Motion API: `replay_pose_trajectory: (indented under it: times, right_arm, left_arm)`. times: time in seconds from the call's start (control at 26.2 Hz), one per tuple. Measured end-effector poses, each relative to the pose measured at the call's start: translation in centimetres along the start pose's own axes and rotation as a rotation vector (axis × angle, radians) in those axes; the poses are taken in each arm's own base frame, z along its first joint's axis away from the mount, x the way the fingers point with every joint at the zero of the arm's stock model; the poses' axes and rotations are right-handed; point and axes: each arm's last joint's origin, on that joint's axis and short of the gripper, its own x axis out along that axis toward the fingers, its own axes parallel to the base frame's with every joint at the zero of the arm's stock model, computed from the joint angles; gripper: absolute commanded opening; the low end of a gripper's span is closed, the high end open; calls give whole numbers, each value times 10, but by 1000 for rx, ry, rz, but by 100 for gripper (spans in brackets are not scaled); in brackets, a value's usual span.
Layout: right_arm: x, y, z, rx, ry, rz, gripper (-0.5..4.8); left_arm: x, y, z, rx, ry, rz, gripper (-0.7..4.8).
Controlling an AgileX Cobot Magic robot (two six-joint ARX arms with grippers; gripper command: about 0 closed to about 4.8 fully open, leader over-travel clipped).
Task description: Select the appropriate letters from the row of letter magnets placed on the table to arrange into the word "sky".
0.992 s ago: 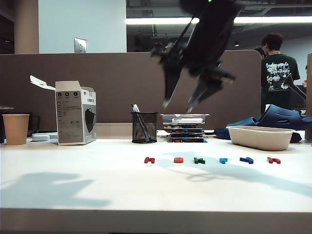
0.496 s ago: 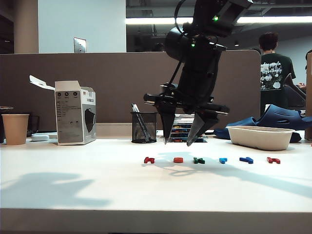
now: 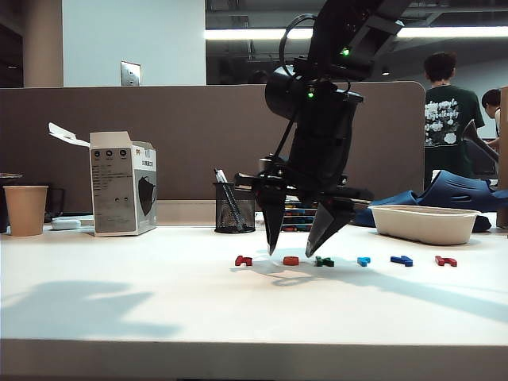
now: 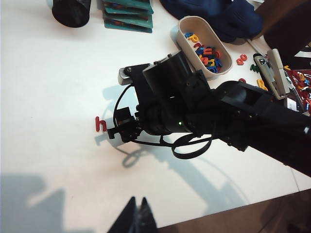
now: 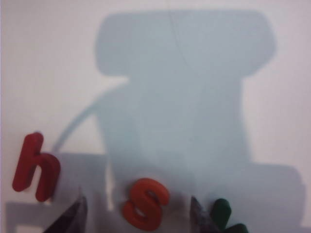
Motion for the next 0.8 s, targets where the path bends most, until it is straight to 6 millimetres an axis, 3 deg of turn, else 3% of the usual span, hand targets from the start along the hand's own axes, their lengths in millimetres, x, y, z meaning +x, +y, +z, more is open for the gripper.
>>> replay_pose_trajectory:
  times: [0.53,0.69,0.8]
  right_arm:
    - [6,5,-3,-11,27,17,260]
    - [6,5,-3,-11,26,16,207]
    - [7,4,-3,-8,29,15,199]
  left_arm:
    - [0,0,0,0,0,0,-5]
    - [0,0,0,1,0,0,-5]
    - [0,0,0,1,0,0,-5]
